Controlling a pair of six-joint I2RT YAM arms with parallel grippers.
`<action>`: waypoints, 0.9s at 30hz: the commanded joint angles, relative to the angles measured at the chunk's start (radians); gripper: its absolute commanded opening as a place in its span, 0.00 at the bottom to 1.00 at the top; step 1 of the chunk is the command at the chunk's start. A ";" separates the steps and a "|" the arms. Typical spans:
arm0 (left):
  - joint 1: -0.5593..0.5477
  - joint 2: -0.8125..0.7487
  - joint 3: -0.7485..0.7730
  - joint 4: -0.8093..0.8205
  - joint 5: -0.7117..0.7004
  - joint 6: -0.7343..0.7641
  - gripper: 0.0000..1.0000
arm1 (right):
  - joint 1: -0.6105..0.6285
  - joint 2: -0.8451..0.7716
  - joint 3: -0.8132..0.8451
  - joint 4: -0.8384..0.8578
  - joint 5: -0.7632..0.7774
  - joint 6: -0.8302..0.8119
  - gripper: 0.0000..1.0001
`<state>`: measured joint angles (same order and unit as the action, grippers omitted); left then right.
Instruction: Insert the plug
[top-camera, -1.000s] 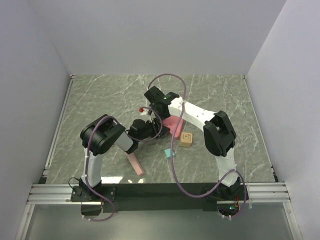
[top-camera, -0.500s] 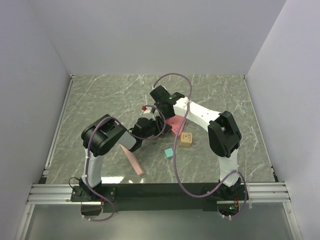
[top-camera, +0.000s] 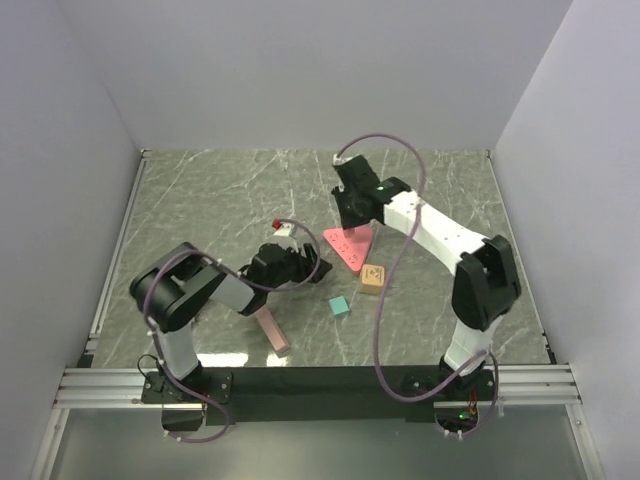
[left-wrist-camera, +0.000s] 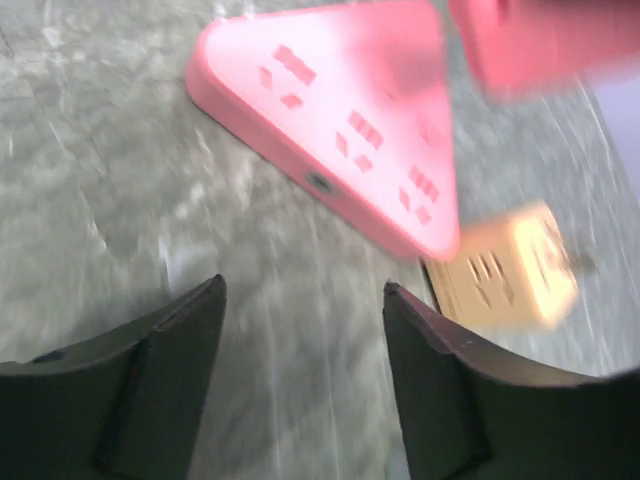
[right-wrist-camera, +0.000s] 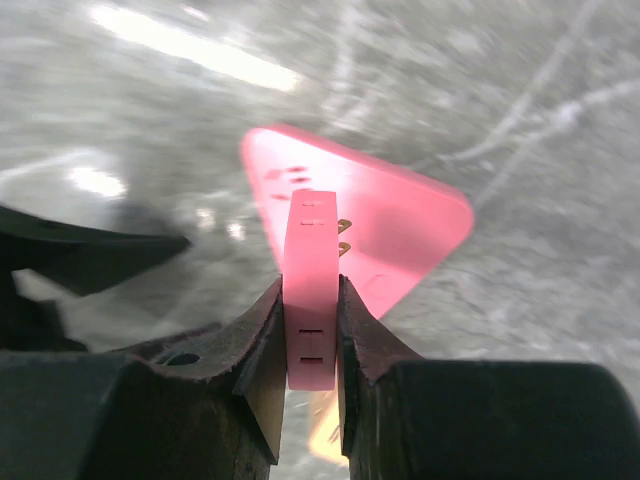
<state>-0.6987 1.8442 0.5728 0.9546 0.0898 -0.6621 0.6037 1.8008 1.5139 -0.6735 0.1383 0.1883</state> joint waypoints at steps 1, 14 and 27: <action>0.013 -0.137 -0.083 0.041 0.111 0.091 0.72 | -0.036 -0.138 -0.024 0.097 -0.241 -0.013 0.00; 0.080 -0.592 -0.251 0.263 0.550 0.027 0.81 | -0.038 -0.363 -0.129 0.057 -0.776 -0.081 0.00; 0.102 -0.771 -0.271 0.182 0.563 0.053 0.81 | -0.036 -0.509 -0.242 0.111 -1.079 -0.092 0.00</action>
<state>-0.6014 1.0752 0.3103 1.0779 0.5968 -0.6048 0.5632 1.3102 1.2877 -0.6106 -0.8295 0.1047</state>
